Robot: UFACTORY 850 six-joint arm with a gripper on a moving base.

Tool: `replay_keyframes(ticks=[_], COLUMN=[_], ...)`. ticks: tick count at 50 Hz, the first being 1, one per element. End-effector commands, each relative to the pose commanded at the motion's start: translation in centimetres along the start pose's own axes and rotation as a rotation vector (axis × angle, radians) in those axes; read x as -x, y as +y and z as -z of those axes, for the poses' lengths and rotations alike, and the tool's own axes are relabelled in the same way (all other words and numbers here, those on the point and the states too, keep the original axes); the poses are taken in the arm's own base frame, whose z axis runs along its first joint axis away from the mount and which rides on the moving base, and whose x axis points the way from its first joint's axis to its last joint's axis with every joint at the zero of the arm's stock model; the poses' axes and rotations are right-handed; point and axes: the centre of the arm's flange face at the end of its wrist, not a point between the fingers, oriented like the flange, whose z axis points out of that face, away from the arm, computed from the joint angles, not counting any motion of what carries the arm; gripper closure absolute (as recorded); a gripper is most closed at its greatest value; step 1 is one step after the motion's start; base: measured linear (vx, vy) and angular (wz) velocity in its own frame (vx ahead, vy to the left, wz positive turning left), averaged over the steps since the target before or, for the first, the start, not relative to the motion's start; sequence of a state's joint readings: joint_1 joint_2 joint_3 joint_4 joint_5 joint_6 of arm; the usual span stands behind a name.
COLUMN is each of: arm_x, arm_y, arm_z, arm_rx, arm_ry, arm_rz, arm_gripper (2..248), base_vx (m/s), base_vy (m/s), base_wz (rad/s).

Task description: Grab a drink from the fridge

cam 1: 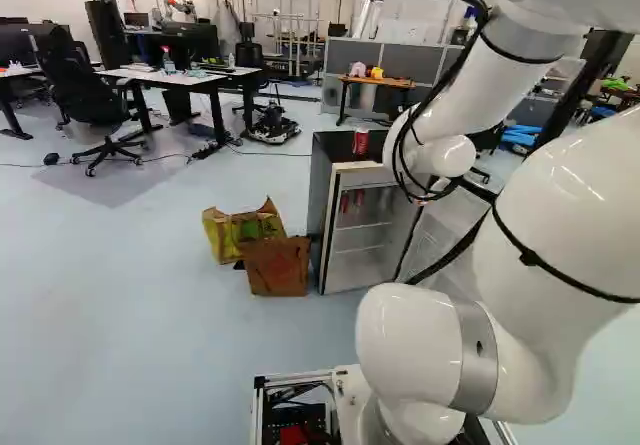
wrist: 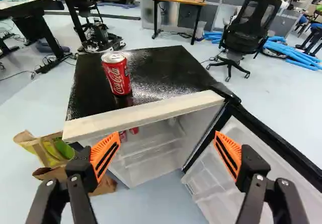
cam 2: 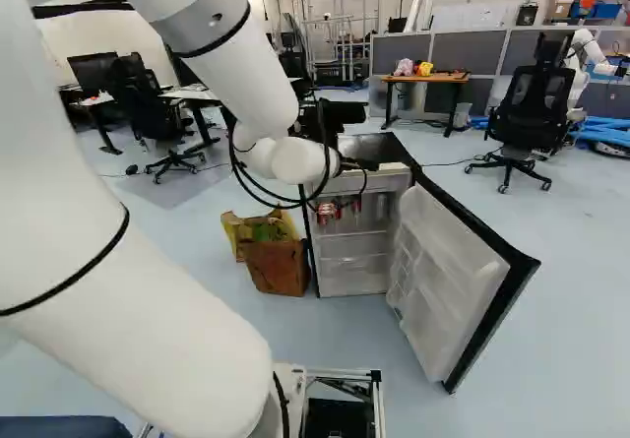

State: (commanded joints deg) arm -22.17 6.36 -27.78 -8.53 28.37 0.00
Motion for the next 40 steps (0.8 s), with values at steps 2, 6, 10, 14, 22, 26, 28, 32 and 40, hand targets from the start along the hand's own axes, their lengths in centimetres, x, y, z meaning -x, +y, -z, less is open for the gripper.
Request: replay_keyframes(ticks=[2, 6, 10, 14, 22, 26, 28, 32, 40], arm_x=[-0.1, -0.3, -0.4, -0.6, -1.0, -1.2, -1.3, -1.5, -2.0], arm_y=[0.3, 0.9, 1.5, 2.1, 3.3, 3.9, 4.2, 4.8, 5.9], arm_z=[0.1, 0.4, 0.7, 0.9, 1.3, 1.5, 1.6, 1.7, 1.8], arm_rx=[0.006, 0.020, 0.033, 0.046, 0.073, 0.087, 0.093, 0.106, 0.131], arm_ry=[-0.001, -0.003, -0.005, -0.008, -0.015, -0.023, -0.028, -0.040, -0.065], arm_rz=[-0.002, -0.006, -0.010, -0.014, -0.025, -0.031, -0.034, -0.040, -0.053], arm_gripper=[3, 3, 3, 3, 3, 3, 3, 3, 3], base_vx=[0.000, 0.000, 0.000, 0.000, 0.000, 0.000, 0.000, 0.000, 0.000], base_vy=[0.000, 0.000, 0.000, 0.000, 0.000, 0.000, 0.000, 0.000, 0.000], base_wz=[0.000, 0.000, 0.000, 0.000, 0.000, 0.000, 0.000, 0.000, 0.000])
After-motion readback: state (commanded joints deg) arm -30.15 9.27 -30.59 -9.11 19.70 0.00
